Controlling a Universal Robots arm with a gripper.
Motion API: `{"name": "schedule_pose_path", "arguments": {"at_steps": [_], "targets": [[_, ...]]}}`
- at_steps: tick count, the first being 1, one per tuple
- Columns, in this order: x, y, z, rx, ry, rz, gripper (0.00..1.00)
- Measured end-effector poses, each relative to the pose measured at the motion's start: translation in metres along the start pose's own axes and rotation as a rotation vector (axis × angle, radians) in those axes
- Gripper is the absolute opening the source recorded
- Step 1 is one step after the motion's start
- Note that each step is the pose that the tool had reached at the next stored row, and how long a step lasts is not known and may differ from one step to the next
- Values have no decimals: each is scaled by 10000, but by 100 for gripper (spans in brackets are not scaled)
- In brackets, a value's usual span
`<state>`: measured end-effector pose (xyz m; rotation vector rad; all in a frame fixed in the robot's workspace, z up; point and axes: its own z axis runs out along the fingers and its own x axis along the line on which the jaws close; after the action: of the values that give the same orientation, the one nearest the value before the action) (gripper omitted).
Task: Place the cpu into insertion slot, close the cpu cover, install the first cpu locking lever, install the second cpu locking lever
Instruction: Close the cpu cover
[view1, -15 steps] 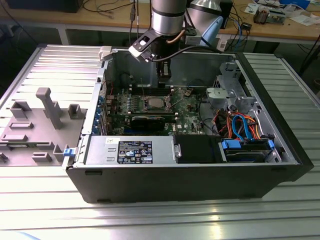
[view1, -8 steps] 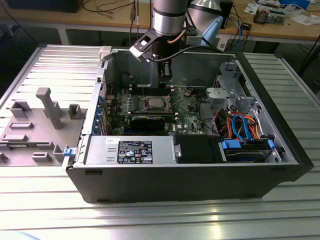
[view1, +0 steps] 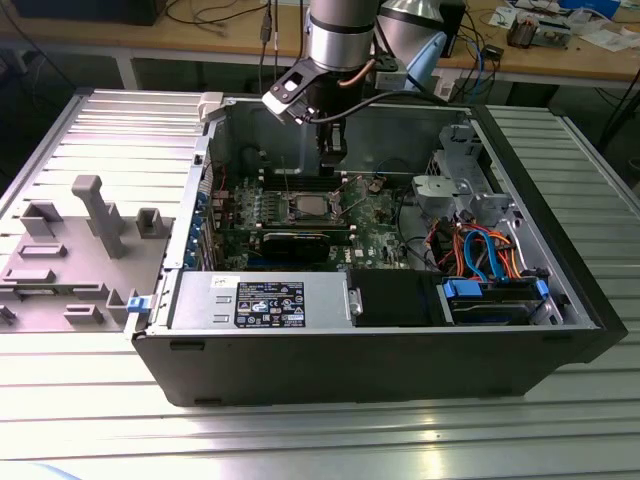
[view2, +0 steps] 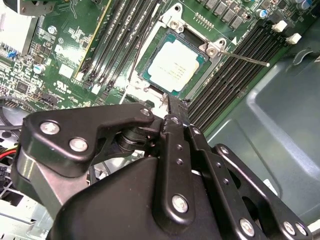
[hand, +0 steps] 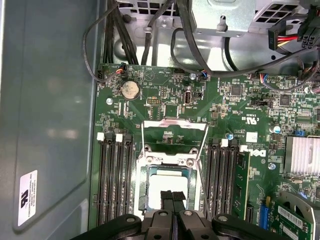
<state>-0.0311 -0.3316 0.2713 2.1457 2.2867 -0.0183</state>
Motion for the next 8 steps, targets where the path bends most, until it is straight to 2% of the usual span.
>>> {"name": "schedule_pose_path", "arguments": {"at_steps": [8], "targets": [[-1, 20, 0, 0, -2, 0, 11]]}}
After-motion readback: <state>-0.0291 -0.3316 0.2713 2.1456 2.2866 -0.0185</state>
